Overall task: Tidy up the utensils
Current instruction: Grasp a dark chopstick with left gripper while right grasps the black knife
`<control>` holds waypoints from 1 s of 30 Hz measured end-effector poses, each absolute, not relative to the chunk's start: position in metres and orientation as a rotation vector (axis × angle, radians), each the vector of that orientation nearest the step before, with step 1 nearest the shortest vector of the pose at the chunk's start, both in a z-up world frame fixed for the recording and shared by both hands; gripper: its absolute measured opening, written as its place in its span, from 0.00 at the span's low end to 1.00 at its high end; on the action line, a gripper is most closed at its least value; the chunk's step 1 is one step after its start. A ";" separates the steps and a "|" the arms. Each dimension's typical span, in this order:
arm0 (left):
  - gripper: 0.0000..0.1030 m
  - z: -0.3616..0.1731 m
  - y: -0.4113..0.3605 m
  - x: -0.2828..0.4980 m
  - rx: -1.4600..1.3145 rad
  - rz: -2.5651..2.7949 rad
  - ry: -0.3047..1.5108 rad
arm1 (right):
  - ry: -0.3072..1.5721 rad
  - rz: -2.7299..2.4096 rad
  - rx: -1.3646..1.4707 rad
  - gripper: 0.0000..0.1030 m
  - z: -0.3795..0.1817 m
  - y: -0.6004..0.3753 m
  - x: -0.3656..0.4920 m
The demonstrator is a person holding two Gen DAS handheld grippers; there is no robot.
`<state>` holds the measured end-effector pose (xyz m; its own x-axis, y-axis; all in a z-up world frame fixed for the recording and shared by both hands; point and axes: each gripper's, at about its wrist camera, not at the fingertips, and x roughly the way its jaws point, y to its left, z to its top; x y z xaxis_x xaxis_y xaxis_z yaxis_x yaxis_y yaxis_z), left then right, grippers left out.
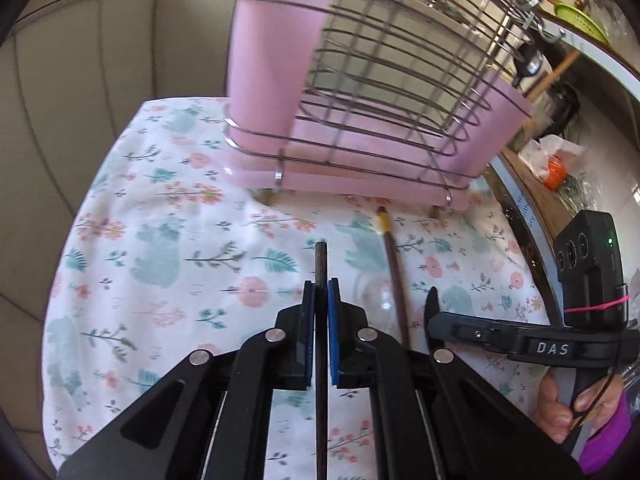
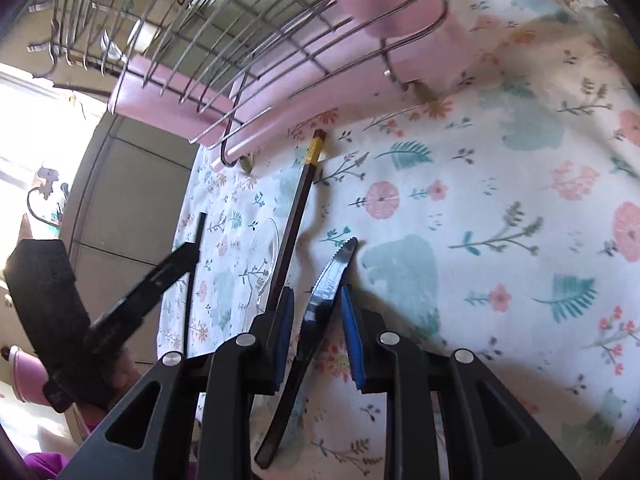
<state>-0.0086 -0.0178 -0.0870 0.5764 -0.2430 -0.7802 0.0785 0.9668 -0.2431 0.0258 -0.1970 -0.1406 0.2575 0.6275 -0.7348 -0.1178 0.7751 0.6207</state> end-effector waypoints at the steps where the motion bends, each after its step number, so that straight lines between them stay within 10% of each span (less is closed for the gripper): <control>1: 0.05 -0.088 -0.014 -0.008 -0.193 -0.180 0.947 | 1.212 0.531 0.486 0.11 -0.141 -0.195 0.027; 30: 0.07 -0.124 -0.018 0.050 0.006 -0.204 1.347 | 1.187 0.510 0.368 0.06 -0.129 -0.220 0.042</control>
